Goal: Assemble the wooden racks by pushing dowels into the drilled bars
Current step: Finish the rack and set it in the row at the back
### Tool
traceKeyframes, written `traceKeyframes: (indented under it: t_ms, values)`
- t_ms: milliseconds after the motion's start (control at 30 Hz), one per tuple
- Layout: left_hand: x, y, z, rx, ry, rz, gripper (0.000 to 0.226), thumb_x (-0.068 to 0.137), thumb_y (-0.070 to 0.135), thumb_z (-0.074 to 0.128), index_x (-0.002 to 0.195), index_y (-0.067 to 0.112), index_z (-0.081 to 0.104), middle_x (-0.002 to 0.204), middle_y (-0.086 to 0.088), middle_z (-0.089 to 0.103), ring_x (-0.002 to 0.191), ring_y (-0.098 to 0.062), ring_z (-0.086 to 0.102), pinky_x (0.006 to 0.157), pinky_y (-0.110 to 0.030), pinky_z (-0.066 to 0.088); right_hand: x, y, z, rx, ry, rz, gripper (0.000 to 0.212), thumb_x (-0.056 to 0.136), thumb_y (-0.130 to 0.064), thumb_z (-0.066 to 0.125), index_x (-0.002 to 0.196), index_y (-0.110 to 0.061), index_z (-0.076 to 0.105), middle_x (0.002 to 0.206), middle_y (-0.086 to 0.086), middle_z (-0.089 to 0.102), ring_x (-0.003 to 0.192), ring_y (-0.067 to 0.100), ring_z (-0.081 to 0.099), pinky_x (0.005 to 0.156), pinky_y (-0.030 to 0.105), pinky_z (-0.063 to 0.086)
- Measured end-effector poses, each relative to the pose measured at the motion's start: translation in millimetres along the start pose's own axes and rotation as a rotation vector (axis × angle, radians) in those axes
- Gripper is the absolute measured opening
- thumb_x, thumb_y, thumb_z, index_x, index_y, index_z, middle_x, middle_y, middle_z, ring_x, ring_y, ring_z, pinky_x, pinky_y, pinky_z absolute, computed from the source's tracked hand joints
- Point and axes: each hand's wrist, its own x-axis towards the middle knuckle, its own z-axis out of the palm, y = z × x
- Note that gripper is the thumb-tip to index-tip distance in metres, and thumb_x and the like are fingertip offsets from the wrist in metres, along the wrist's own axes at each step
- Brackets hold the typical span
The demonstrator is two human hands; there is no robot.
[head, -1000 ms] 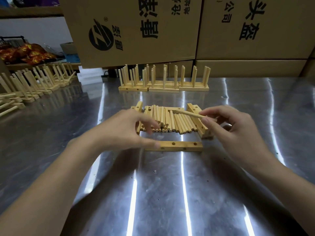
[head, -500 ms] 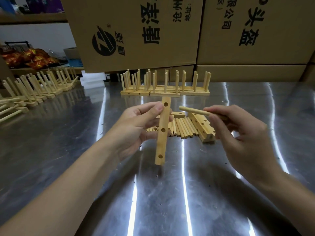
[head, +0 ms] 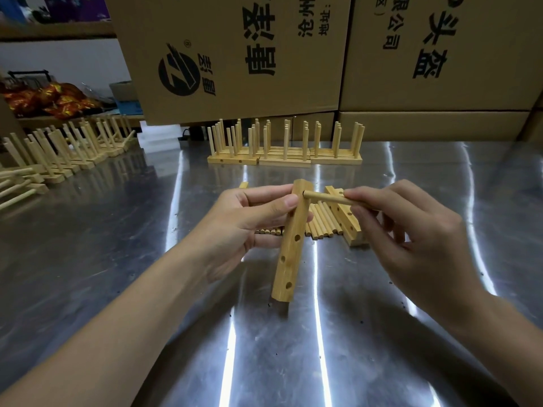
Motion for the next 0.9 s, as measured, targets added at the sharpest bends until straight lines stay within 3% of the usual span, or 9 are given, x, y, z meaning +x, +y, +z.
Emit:
traceKeyframes:
  t_ms: [133, 267, 333, 500, 567, 667, 700, 767, 900]
  values:
    - [-1, 1, 4, 0.066, 0.031, 0.032, 0.031, 0.092, 0.019, 0.079, 0.123, 0.017, 0.08, 0.117, -0.017, 0.079, 0.111, -0.032, 0.077, 0.077, -0.038, 0.066, 1, -2, -1, -0.047, -0.025, 0.014, 0.022, 0.107, -0.023, 0.06, 0.121, -0.015, 0.075, 0.093, -0.011, 0.052, 0.075, 0.0, 0.052, 0.066, 0.015, 0.042]
    - [-2, 0, 12, 0.12, 0.038, 0.048, 0.03, 0.086, 0.022, 0.083, 0.116, 0.021, 0.083, 0.111, -0.012, 0.081, 0.105, -0.027, 0.079, 0.071, -0.034, 0.066, -1, -6, 3, -0.077, -0.157, 0.107, 0.03, 0.106, -0.044, 0.05, 0.118, -0.024, 0.071, 0.094, -0.016, 0.053, 0.07, 0.011, 0.057, 0.058, 0.039, 0.051]
    - [-3, 0, 16, 0.135, 0.028, 0.058, 0.029, 0.086, 0.022, 0.083, 0.115, 0.021, 0.083, 0.11, -0.011, 0.081, 0.104, -0.026, 0.079, 0.07, -0.033, 0.065, -1, -6, 5, -0.047, -0.145, 0.129, 0.031, 0.106, -0.045, 0.054, 0.111, -0.021, 0.073, 0.09, -0.013, 0.061, 0.071, 0.014, 0.06, 0.059, 0.042, 0.052]
    - [-5, 1, 21, 0.211, 0.039, 0.119, 0.025, 0.088, 0.018, 0.081, 0.113, 0.019, 0.084, 0.105, -0.007, 0.082, 0.098, -0.022, 0.08, 0.066, -0.029, 0.064, -3, -13, 5, 0.124, -0.12, 0.232, 0.021, 0.103, -0.039, 0.062, 0.094, -0.028, 0.077, 0.065, -0.01, 0.062, 0.061, 0.011, 0.057, 0.057, 0.018, 0.039]
    - [-7, 2, 22, 0.247, 0.055, 0.139, 0.024, 0.089, 0.013, 0.08, 0.113, 0.015, 0.084, 0.101, -0.007, 0.083, 0.095, -0.02, 0.081, 0.064, -0.027, 0.063, -4, -13, 7, 0.365, -0.192, 0.478, 0.028, 0.1, -0.043, 0.067, 0.081, -0.026, 0.077, 0.054, -0.006, 0.045, 0.049, 0.01, 0.039, 0.049, 0.019, 0.03]
    - [-7, 3, 22, 0.302, 0.069, 0.135, 0.03, 0.086, 0.012, 0.082, 0.115, 0.009, 0.081, 0.1, -0.006, 0.083, 0.093, -0.019, 0.081, 0.06, -0.027, 0.063, 6, -14, 1, 1.017, -0.408, 1.079, 0.031, 0.093, -0.042, 0.069, 0.077, -0.015, 0.074, 0.06, -0.005, 0.021, 0.047, 0.009, 0.018, 0.039, 0.018, 0.02]
    - [-7, 2, 23, 0.302, 0.071, 0.135, 0.03, 0.085, 0.012, 0.082, 0.115, 0.008, 0.081, 0.1, -0.006, 0.083, 0.094, -0.019, 0.081, 0.06, -0.027, 0.063, 8, -12, -2, 1.058, -0.469, 1.118, 0.03, 0.094, -0.04, 0.068, 0.08, -0.014, 0.075, 0.062, -0.005, 0.019, 0.048, 0.009, 0.016, 0.038, 0.018, 0.019]
    - [-6, -1, 27, 0.287, 0.104, 0.149, 0.027, 0.087, 0.012, 0.081, 0.114, 0.009, 0.082, 0.099, -0.005, 0.083, 0.094, -0.018, 0.08, 0.059, -0.026, 0.062, 11, -7, -7, 0.884, -0.503, 0.999, 0.036, 0.098, -0.044, 0.065, 0.082, -0.015, 0.078, 0.061, -0.004, 0.023, 0.05, 0.011, 0.022, 0.041, 0.02, 0.025]
    - [-6, -11, 38, 0.262, 0.193, 0.164, 0.019, 0.095, 0.017, 0.077, 0.113, 0.018, 0.083, 0.099, 0.0, 0.082, 0.092, -0.012, 0.078, 0.061, -0.024, 0.06, 2, -7, -6, -0.024, -0.375, 0.315, 0.043, 0.109, -0.054, 0.043, 0.087, -0.026, 0.068, 0.058, -0.007, 0.049, 0.054, 0.013, 0.047, 0.054, 0.035, 0.044]
